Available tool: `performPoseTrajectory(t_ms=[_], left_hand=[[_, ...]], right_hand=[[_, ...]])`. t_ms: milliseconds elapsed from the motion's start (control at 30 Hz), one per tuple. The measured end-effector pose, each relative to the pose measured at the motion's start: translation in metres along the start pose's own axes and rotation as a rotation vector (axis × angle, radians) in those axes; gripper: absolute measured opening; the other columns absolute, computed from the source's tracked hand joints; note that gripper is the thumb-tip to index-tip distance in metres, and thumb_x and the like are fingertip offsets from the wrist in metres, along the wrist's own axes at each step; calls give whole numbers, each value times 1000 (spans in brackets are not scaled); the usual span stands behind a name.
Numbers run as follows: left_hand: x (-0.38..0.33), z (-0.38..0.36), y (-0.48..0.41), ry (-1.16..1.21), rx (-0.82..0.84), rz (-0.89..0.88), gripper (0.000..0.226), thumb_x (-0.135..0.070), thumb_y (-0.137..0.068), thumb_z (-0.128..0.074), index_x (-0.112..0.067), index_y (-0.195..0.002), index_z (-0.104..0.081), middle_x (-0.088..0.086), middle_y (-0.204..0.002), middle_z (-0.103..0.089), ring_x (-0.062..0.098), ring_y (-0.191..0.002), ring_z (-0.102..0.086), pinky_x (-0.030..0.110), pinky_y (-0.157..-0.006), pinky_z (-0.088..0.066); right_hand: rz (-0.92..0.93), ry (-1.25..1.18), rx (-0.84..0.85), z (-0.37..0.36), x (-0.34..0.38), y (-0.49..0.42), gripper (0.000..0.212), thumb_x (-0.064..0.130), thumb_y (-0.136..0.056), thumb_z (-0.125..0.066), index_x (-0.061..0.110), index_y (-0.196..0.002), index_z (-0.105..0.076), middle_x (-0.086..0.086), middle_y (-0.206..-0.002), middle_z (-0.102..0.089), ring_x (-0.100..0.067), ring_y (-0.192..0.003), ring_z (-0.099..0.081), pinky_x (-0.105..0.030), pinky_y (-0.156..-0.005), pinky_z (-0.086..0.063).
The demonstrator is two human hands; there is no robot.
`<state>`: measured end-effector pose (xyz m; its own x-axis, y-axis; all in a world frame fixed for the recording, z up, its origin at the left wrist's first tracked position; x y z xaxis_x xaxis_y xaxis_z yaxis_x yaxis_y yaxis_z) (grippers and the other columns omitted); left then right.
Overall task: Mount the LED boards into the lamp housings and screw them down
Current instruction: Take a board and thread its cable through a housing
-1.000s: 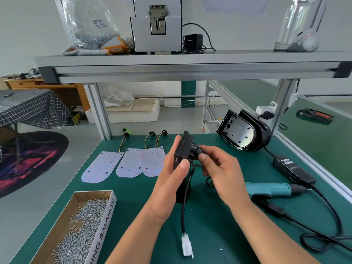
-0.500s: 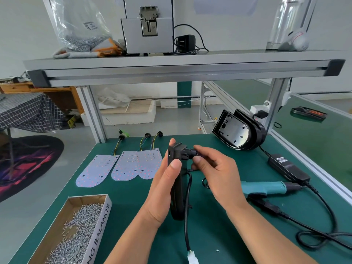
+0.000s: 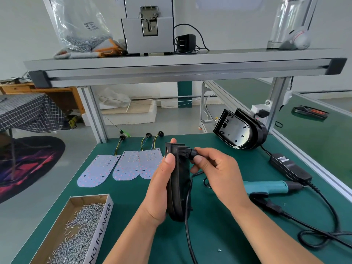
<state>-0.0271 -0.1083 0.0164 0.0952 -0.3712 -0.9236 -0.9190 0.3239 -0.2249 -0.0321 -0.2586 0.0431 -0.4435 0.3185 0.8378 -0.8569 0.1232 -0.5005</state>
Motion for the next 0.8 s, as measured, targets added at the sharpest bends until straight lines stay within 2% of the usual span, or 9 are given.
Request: performPoseTrajectory(t_ms=[100,233,300,367,433,500,600,733,800], left_hand=[[1,-4,0,-7,27,-14,58,-78,-90,-63,-53,-143,-61,10,-144,-69,25,-129,-65,49,-104,-46],[2,-3,-1,-76,10,-8,70,-80,-90,-62,-55,-154,-46,8,-153,-62,26,-138,-62,42,-104,-50],[0,-6,0,-121,27,-17,76,-80,-91,-61,-54,-159,-39,4,-155,-60,25,-142,-58,48,-113,-46],[-3,-7,0,-171,28,-48,76,-77,-95,-58,-53,-162,-34,0,-159,-56,27,-149,-51,57,-125,-34],[-4,-6,0,-210,19,-59,74,-76,-97,-57,-52,-163,-34,-1,-161,-54,28,-154,-45,60,-129,-25],[-2,-6,0,-205,27,-46,72,-78,-96,-56,-53,-160,-38,1,-159,-57,27,-153,-46,60,-127,-28],[3,-7,0,-160,43,0,63,-83,-91,-58,-57,-149,-52,6,-150,-64,28,-145,-55,60,-120,-41],[6,0,0,-149,10,18,79,-88,-83,-62,-56,-154,-47,1,-154,-61,25,-148,-52,61,-126,-33],[6,-2,-1,-142,32,17,77,-90,-80,-64,-59,-150,-50,2,-152,-63,24,-146,-54,62,-125,-35]], right_hand=[[9,-29,-22,0,0,1,21,23,-104,-69,38,-117,-75,11,-81,-79,-14,-90,-77,-27,-84,-54],[25,-54,-73,2,5,3,22,20,-103,-69,37,-115,-77,10,-79,-79,-11,-86,-77,-14,-78,-50],[40,-54,-83,3,10,2,27,19,-103,-70,43,-112,-77,10,-77,-78,-10,-84,-77,-14,-76,-50],[54,-41,-84,4,14,2,32,21,-103,-70,51,-109,-77,10,-76,-78,-13,-84,-76,-18,-75,-51],[71,-22,-90,6,16,2,33,22,-102,-70,54,-107,-76,10,-76,-78,-14,-84,-75,-19,-73,-51],[71,-28,-96,8,16,2,30,22,-102,-71,50,-110,-75,10,-77,-78,-14,-84,-75,-18,-74,-51],[66,-34,-77,8,16,1,24,28,-102,-71,49,-112,-74,11,-81,-79,-13,-87,-76,-18,-76,-52],[92,-19,-5,0,20,0,45,21,-100,-74,65,-111,-69,14,-92,-79,-10,-91,-77,-19,-82,-55],[111,34,-8,0,18,0,44,18,-100,-74,61,-110,-68,16,-88,-78,-8,-91,-76,-17,-80,-53]])
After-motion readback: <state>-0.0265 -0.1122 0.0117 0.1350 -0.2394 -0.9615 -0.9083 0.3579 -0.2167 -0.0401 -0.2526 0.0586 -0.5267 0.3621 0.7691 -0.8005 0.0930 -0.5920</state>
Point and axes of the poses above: each hand's wrist, its own y-axis away from the middle knuckle, its own z-axis out of the back of the hand, x = y × z, the point moved 9 cm from there along -y, towards the middle knuckle
